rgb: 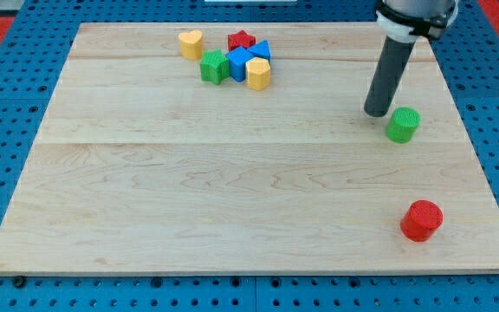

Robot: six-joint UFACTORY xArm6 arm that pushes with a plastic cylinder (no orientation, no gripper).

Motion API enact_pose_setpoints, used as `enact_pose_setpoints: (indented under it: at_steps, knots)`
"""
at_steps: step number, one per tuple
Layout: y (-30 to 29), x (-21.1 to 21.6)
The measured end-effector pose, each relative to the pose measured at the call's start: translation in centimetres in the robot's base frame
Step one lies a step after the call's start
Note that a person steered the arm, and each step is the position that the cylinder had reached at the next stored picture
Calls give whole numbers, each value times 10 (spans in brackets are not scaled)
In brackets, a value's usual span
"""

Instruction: Move the green circle closer to the red circle

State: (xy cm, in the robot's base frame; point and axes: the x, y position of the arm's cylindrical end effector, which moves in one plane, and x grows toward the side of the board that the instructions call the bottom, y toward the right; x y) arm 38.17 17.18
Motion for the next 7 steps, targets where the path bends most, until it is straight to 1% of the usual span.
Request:
enact_pose_setpoints:
  at_steps: [1, 2, 3, 4, 5, 6, 7]
  knots:
    - [10, -3]
    - [23, 16]
    - [26, 52]
    - [26, 43]
    - [39, 30]
    - [49, 44]
    - [49, 81]
